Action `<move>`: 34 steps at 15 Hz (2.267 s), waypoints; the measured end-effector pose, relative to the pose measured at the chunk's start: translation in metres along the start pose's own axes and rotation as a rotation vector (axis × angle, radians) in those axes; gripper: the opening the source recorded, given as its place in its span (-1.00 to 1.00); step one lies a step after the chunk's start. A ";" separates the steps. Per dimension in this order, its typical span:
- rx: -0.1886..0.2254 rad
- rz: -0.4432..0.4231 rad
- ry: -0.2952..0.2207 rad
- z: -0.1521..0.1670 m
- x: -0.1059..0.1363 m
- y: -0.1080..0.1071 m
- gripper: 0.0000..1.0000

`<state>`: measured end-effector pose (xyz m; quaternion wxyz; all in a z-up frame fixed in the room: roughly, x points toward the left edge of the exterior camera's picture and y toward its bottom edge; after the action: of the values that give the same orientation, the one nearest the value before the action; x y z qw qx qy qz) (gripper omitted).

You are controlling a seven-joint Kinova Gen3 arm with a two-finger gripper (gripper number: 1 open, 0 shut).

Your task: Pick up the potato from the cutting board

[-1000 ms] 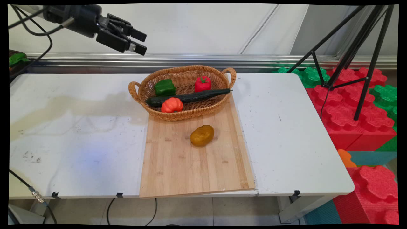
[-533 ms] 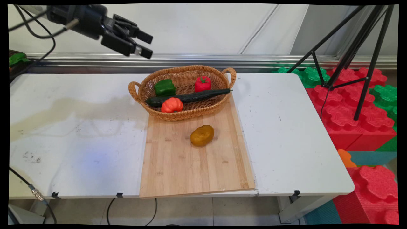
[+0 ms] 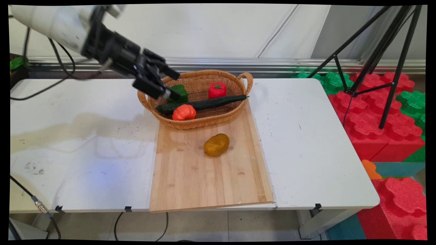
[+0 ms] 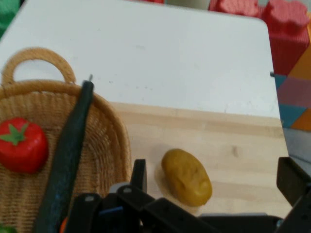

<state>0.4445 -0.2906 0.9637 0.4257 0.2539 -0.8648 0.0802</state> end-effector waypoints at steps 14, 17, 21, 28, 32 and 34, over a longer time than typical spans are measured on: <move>0.002 -0.001 -0.191 0.118 -0.027 0.025 1.00; 0.006 -0.016 -0.220 0.142 -0.031 0.028 1.00; 0.015 -0.037 -0.247 0.165 -0.036 0.030 1.00; 0.062 -0.083 -0.272 0.205 -0.041 0.033 1.00; 0.090 -0.100 -0.272 0.219 -0.041 0.034 1.00; 0.098 -0.104 -0.273 0.225 -0.042 0.035 1.00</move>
<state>0.2922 -0.3251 0.7932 0.2947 0.3274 -0.8954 0.0649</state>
